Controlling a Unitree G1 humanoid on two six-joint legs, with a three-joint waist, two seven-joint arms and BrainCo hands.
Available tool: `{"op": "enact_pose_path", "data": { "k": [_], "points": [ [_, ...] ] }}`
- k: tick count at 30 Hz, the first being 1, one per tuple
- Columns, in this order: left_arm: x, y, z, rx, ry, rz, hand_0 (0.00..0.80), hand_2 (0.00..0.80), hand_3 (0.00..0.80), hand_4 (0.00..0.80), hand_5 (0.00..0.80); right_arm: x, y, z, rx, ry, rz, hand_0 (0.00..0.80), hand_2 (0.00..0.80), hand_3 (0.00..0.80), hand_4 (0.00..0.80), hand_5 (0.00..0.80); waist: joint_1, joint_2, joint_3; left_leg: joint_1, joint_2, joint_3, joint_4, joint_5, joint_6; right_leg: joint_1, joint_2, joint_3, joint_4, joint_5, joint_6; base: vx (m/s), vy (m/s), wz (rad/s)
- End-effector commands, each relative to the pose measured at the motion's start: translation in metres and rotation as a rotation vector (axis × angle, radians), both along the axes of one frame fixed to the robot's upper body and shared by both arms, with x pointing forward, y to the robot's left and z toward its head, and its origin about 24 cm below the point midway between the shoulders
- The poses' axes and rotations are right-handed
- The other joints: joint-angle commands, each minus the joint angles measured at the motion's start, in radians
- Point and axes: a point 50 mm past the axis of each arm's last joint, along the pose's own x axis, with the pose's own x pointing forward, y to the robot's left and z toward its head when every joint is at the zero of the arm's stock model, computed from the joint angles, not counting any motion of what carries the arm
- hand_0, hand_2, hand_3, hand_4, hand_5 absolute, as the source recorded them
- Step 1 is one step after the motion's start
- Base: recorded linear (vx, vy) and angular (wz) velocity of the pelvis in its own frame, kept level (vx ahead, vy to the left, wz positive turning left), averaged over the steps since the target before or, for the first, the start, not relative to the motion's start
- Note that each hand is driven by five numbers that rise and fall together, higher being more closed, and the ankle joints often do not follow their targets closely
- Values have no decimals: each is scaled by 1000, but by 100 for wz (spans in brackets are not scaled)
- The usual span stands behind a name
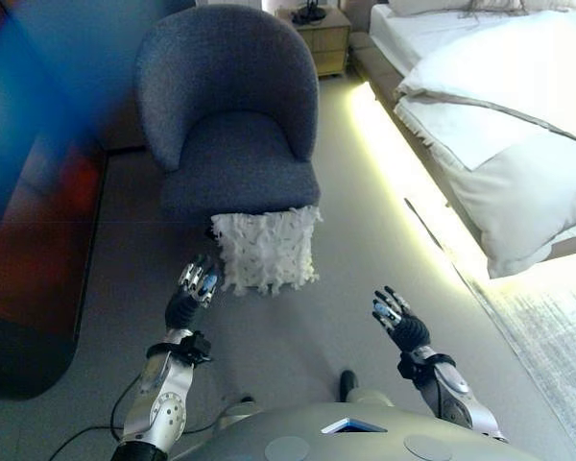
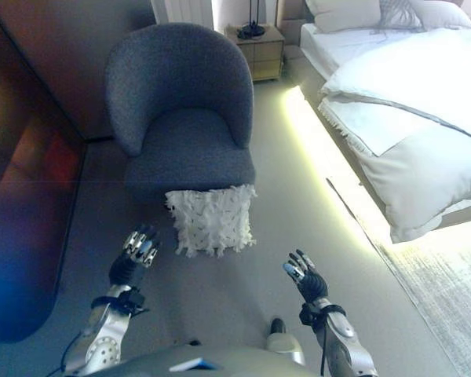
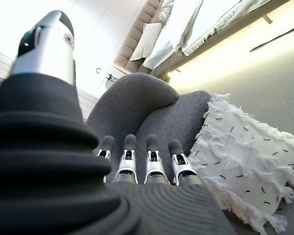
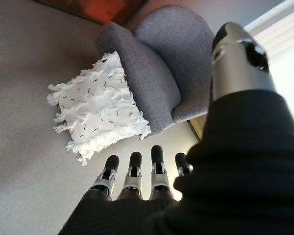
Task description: Pick up the cushion and take it to the sofa
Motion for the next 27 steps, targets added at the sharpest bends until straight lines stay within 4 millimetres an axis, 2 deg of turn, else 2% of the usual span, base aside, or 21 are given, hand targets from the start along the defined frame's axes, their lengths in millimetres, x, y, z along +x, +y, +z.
{"op": "enact_pose_path", "data": {
  "k": [1, 3, 4, 5, 7, 10, 12, 15, 18, 21, 23, 24, 27],
  "points": [
    [34, 23, 33, 70, -172, 46, 0, 0, 0, 0, 0, 36, 15, 22, 41, -169, -28, 0, 0, 0, 0, 0, 1, -33, 60, -89, -106, 8, 153, -73, 148, -31, -28, -19, 301, -47, -4, -32, 203, -4],
    [37, 24, 33, 98, -160, 38, 0, 0, 0, 0, 0, 40, 19, 23, 40, -176, -57, 0, 0, 0, 0, 0, 4, -20, 65, -100, -117, 1, 166, -81, 170, -90, -68, -9, 458, 16, -7, -19, 213, -2],
    [36, 24, 32, 109, -148, 36, 0, 0, 0, 0, 0, 37, 20, 23, 33, -173, -73, 0, 0, 0, 0, 0, 0, -7, 72, -99, -117, -8, 167, -82, 178, -140, -82, 17, 556, 61, -11, -25, 213, -5],
    [37, 24, 32, 105, -143, 22, 0, 0, 0, 0, 0, 33, 17, 22, 21, -164, -96, 0, 0, 0, 0, 0, -9, 5, 83, -93, -123, -29, 166, -83, 180, -197, -79, 58, 661, 108, -11, -16, 214, 0],
    [38, 24, 33, 78, -138, 5, 0, 0, 0, 0, 0, 25, 11, 18, 2, -153, -117, 0, 0, 0, 0, 0, -21, 18, 90, -83, -127, -61, 164, -84, 178, -270, -70, 105, 739, 159, -7, 46, 153, 37],
    [37, 25, 34, 86, -132, -11, 0, 0, 0, 0, 0, 13, -3, 11, -19, -112, -164, 0, 0, 0, 0, 0, -43, 19, 82, -59, -132, -101, 153, -90, 168, -305, -30, 152, 660, 181, 2, 170, -6, 77],
    [38, 26, 36, 80, -139, -13, 0, 0, 0, 0, 0, 9, -9, 10, -41, -88, -180, 0, 0, 0, 0, 0, -58, -9, 74, -46, -152, -118, 164, -117, 164, -280, -25, 165, 451, 199, 18, 293, -151, 27],
    [38, 22, 39, 83, -147, -26, 0, 0, 0, 0, 0, 15, -14, 11, -42, -102, -173, 0, 0, 0, 0, 0, -58, -61, 66, -42, -181, -153, 206, -173, 164, -238, -29, 149, 160, 175, 47, 330, -147, 35],
    [34, 17, 34, 90, -124, -53, 0, 0, 0, 0, 0, 24, -17, 14, -41, -98, -185, 0, 0, 0, 0, 0, -61, -77, 64, -9, -197, -196, 218, -205, 169, -236, 9, 119, 4, 165, 58, 413, -82, 25],
    [29, 17, 30, 88, -107, -72, 0, 0, 0, 0, 0, 22, -17, 11, -29, -73, -186, 0, 0, 0, 0, 0, -61, -79, 61, 37, -201, -216, 220, -230, 175, -259, 25, 80, -7, 179, 52, 388, -75, 46],
    [23, 16, 26, 77, -93, -73, 0, 0, 0, 0, 0, 17, -15, 6, -29, -50, -166, 0, 0, 0, 0, 0, -54, -83, 51, 59, -205, -212, 221, -243, 181, -252, 19, 48, 28, 163, 45, 401, -102, 34],
    [20, 15, 24, 72, -88, -71, 0, 0, 0, 0, 0, 15, -14, 4, -31, -41, -159, 0, 0, 0, 0, 0, -53, -80, 46, 67, -201, -206, 221, -236, 178, -244, 18, 34, 39, 154, 40, 522, -145, 21],
    [13, 11, 19, 56, -70, -77, 0, 0, 0, 0, 0, 9, -11, 3, -34, -25, -147, 0, 0, 0, 0, 0, -64, -68, 22, 101, -160, -148, 231, -200, 153, -234, 23, 2, 98, 124, 20, 439, -136, -16]
  ]
}}
